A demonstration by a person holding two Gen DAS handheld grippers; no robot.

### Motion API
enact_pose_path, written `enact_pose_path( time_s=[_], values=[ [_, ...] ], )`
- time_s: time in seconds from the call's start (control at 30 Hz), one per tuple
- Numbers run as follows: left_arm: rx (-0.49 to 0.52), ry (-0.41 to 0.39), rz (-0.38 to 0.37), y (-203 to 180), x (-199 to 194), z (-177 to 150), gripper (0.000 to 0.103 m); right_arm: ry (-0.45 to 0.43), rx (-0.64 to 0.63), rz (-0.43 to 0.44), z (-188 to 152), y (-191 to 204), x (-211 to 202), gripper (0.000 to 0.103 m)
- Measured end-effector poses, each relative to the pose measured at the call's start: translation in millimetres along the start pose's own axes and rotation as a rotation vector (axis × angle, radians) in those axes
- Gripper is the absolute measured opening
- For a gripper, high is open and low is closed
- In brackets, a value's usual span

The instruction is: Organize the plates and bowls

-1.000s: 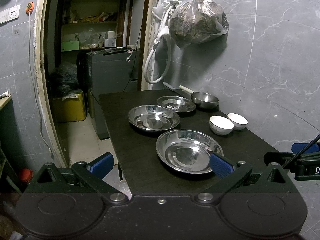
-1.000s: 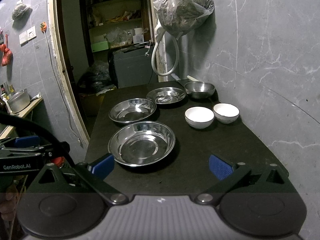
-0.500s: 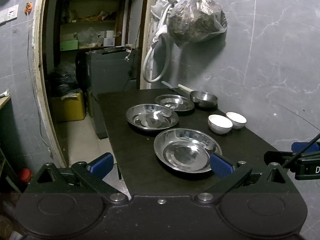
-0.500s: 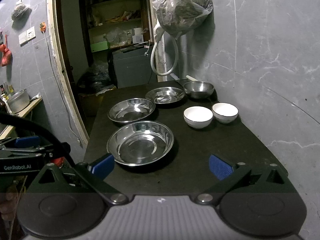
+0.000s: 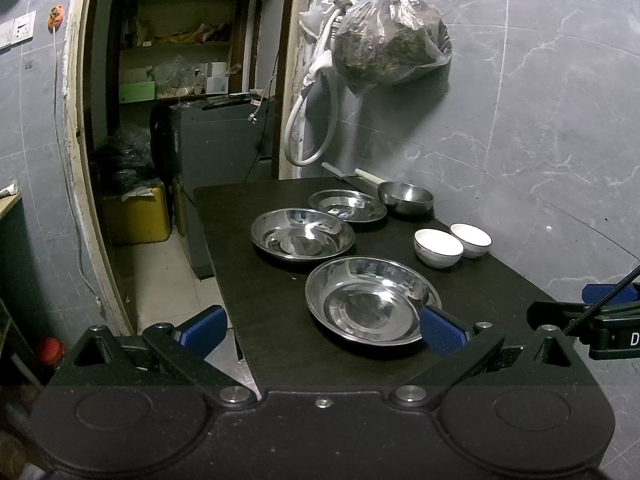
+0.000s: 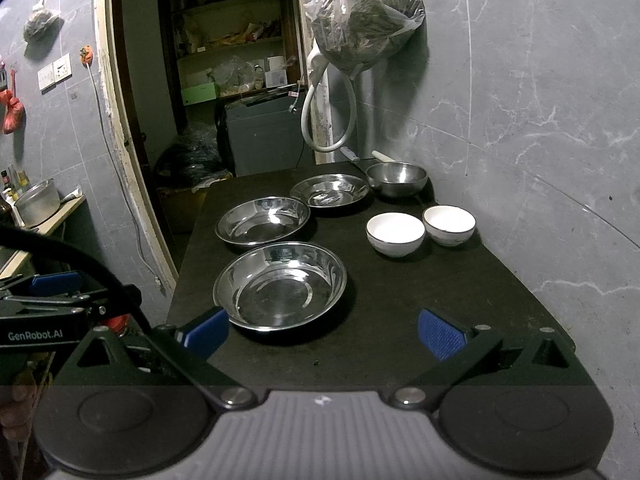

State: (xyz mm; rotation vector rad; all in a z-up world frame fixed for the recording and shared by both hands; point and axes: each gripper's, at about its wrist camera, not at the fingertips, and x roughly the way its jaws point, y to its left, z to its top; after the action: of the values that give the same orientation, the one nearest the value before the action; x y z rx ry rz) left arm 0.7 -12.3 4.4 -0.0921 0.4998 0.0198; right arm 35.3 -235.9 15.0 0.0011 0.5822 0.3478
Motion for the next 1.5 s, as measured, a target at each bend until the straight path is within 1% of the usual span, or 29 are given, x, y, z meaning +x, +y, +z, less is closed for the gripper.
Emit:
enact_pose_path(
  time_s=[0.43,0.47,0.63,0.73,0.87,0.97,1.03,1.17,1.27,1.4,1.5],
  values=[
    [0.002,0.0,0.0,0.2,-0.1,-0.1,0.102,-0.001,0.006,0.001,1.6,-7.5,-3.6,0.103],
    [0.003,0.001,0.0,-1.6,5.9,-1.9,0.102,-0.001,0.006,0.001,1.6,-7.4,-3.6,0.103],
    [0.004,0.001,-0.002,-2.6,5.8,-3.4,0.102,-0.001,0.009,0.002,1.5,-10.9,-4.5,0.103],
    [0.008,0.003,-0.007,-12.8,10.8,-4.0,0.102,0.001,0.012,0.003,1.6,-15.2,-3.9,0.103],
    [0.005,0.007,-0.007,-13.6,14.5,-4.2,0.102,0.003,0.014,0.003,1.1,-16.9,-1.5,0.103],
    [-0.006,0.021,-0.017,-11.2,20.0,-5.0,0.102,0.008,0.017,0.005,0.6,-17.6,1.6,0.103],
    [-0.022,0.063,-0.021,-5.4,28.1,-7.2,0.102,0.019,0.026,0.012,-1.1,-18.1,5.3,0.103],
    [-0.067,0.133,0.007,8.3,39.7,-12.1,0.102,0.044,0.034,0.03,-4.3,-18.5,15.2,0.103],
    [-0.112,0.176,0.053,22.7,47.6,-12.5,0.102,0.067,0.035,0.044,-3.2,-20.6,26.7,0.103],
    [-0.177,0.21,0.12,43.9,63.9,-4.5,0.102,0.097,0.023,0.071,3.3,-24.4,49.8,0.103],
    [-0.222,0.215,0.165,56.0,83.8,10.9,0.102,0.106,0.018,0.106,16.1,-28.5,72.3,0.103]
  ],
)
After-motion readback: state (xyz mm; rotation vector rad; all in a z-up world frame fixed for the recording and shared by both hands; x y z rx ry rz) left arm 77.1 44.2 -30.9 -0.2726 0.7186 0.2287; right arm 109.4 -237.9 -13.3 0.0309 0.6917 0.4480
